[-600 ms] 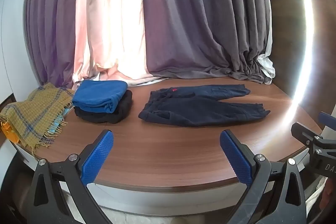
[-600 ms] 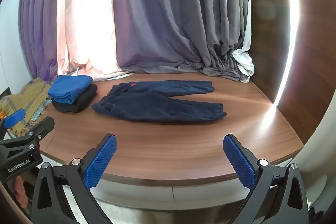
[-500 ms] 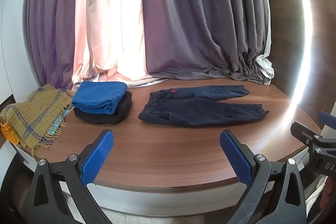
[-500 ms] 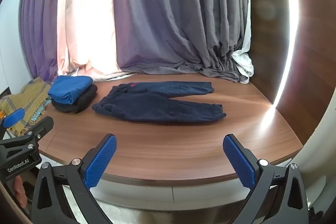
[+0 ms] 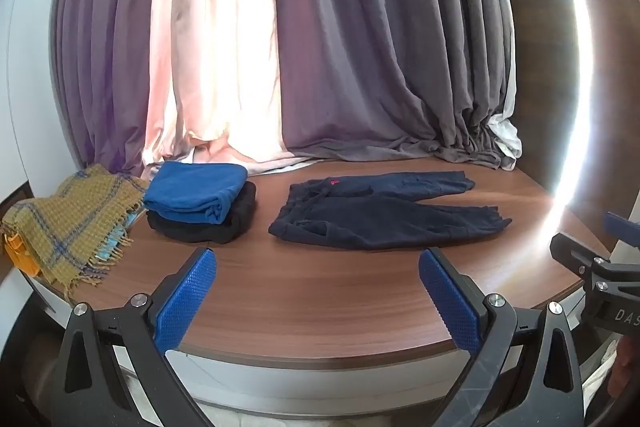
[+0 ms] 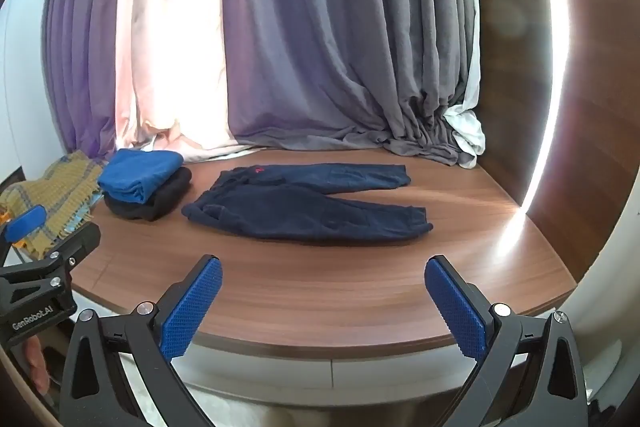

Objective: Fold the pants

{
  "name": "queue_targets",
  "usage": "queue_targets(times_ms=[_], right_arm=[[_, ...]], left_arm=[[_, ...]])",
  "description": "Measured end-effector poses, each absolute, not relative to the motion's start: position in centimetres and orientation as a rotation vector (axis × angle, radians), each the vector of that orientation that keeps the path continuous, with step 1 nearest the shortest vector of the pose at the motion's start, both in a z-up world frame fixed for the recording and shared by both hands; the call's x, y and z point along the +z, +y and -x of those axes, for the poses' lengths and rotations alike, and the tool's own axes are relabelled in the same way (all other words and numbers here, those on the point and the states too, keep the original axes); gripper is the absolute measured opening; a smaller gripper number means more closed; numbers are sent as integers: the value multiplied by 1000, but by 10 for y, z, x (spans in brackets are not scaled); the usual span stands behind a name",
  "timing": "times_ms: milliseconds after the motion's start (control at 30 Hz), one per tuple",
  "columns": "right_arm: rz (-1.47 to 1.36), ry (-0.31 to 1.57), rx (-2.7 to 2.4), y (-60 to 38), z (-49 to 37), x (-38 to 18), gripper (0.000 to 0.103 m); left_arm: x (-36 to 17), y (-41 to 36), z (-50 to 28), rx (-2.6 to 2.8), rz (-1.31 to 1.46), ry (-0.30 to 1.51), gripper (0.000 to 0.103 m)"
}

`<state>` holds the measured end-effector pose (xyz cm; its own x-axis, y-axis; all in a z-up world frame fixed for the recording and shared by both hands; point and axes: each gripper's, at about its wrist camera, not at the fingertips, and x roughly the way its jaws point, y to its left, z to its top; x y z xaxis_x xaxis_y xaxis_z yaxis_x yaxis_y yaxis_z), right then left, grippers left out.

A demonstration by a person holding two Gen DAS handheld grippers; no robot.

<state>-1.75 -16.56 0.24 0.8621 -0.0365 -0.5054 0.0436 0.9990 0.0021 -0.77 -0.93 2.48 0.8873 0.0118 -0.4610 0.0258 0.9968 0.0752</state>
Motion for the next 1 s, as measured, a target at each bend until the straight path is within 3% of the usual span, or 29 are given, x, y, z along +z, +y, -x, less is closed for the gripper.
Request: queue_targets(times_ms=[1000], right_arm=[[4, 475, -17, -167, 28, 6, 103]], left_arm=[[26, -4, 21, -31, -61, 434, 103]])
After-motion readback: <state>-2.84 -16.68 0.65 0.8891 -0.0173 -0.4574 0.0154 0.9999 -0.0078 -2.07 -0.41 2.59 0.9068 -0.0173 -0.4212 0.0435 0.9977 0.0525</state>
